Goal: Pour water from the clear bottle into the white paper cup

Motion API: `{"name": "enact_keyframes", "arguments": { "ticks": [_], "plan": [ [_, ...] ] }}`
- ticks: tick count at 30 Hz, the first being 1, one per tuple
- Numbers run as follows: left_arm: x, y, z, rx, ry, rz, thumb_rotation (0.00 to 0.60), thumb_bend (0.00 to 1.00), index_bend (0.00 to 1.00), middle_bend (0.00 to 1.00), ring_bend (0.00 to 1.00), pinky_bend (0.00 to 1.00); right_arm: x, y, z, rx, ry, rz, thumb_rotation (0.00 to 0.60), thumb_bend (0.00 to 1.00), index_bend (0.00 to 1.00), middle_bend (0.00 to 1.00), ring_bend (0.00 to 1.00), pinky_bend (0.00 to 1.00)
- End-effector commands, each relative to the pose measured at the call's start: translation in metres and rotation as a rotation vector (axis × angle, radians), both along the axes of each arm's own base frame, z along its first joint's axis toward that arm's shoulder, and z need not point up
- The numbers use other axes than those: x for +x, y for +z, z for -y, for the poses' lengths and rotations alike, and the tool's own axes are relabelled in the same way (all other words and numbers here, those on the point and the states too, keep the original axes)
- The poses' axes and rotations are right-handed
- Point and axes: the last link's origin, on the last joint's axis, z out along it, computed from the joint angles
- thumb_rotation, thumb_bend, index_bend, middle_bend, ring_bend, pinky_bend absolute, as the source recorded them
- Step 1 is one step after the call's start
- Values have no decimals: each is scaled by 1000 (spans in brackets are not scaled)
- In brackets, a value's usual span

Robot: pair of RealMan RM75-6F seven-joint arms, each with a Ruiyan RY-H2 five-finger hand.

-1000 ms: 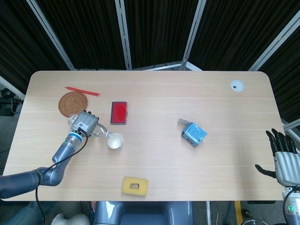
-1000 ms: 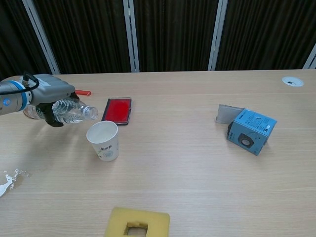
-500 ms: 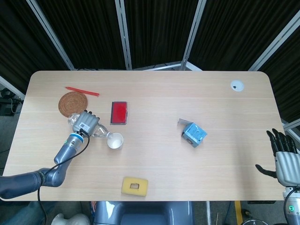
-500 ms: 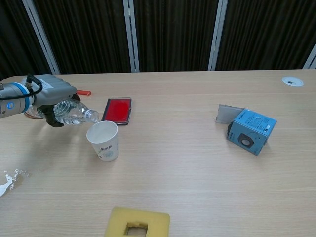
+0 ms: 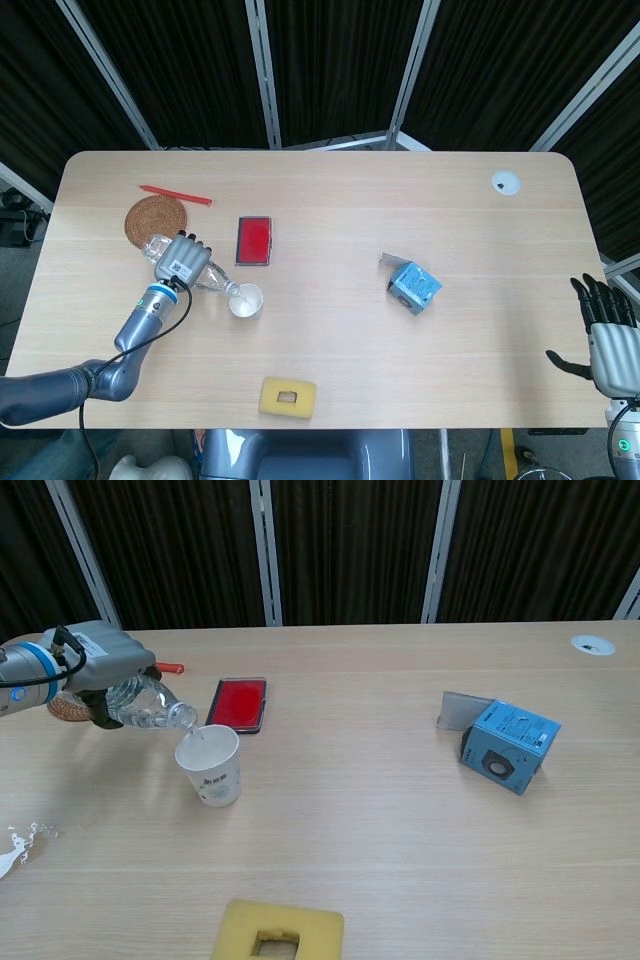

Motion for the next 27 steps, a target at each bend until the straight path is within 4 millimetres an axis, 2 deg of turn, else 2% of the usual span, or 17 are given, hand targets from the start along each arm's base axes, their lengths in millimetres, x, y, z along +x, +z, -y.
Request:
{"name": "enact_keyframes", "arguments": {
  "ticks": [1, 15, 27],
  "plan": [
    [0, -1, 1, 0, -2, -1, 600, 642, 608, 463, 320, 407, 0, 0, 0, -1, 1, 1, 600, 0, 0, 0, 0, 0],
    [-1, -3, 2, -3, 6, 21, 600, 652, 609, 463, 321, 407, 0, 1, 0, -2, -1, 2, 600, 0, 0, 0, 0, 0],
    [-2, 10, 1, -52, 144, 290, 600, 653, 613, 463, 321, 405, 0, 1, 0, -3, -2, 2, 600, 0, 0, 0, 0, 0]
  ]
}}
